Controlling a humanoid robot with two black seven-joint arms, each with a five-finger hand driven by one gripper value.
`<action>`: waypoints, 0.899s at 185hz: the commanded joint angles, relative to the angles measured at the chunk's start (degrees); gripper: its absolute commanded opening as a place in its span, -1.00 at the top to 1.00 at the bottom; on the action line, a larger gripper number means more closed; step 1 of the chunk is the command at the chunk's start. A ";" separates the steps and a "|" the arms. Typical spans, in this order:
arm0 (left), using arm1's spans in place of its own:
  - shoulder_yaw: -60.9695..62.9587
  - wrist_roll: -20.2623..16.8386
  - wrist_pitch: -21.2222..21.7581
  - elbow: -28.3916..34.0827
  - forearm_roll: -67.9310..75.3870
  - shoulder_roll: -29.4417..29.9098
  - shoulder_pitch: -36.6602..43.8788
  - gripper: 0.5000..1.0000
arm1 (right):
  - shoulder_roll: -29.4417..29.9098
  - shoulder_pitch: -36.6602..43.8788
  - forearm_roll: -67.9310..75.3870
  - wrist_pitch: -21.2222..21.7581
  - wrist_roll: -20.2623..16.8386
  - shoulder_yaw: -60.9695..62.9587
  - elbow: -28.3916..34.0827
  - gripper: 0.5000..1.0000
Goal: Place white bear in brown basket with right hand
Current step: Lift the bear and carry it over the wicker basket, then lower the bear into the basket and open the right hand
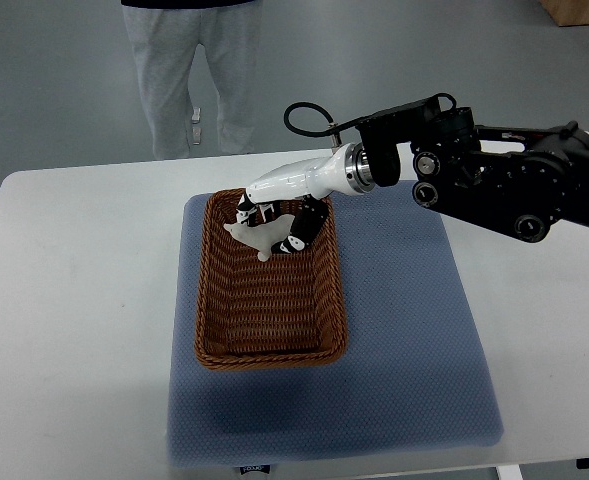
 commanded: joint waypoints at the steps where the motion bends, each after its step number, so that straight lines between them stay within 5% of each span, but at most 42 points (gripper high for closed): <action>1: -0.01 0.07 0.00 0.00 0.00 0.00 0.00 -1.00 | 1.93 -0.22 0.09 0.01 0.08 -0.10 -0.81 0.91; 166: -0.01 0.07 0.00 0.00 0.00 0.00 0.00 -1.00 | 7.73 -5.67 -3.86 -0.34 -0.01 -3.88 -8.63 0.85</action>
